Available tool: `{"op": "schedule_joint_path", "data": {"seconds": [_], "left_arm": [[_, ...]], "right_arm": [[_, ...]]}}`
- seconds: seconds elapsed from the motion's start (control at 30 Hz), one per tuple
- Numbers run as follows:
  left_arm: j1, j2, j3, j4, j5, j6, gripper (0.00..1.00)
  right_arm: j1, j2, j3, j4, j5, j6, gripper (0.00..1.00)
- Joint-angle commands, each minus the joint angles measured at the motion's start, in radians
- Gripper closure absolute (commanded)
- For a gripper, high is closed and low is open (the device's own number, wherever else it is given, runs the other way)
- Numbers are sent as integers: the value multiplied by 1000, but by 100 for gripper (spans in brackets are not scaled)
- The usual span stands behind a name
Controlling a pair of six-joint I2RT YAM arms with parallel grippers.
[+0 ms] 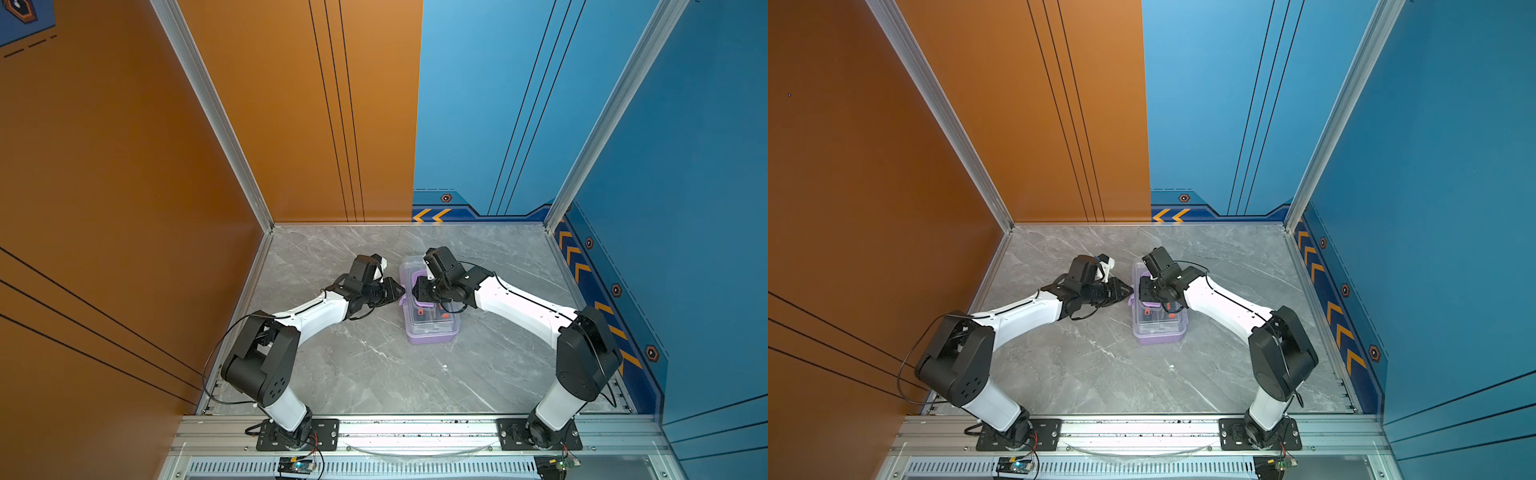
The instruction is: Pack the tool kit
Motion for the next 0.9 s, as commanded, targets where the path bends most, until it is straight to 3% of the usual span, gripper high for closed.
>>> {"op": "schedule_joint_path", "data": {"seconds": [0.0,0.67,0.87], "left_arm": [[-38,-3,19,-74,16,37,72],[-59,66,7,8,20,10,76],[-50,95,-14,57,20,-6,71]], "right_arm": [[6,42,1,-50,2,-8,62],[3,46,-19,-48,-4,-6,62],[-14,40,-38,-51,-1,-5,62]]}}
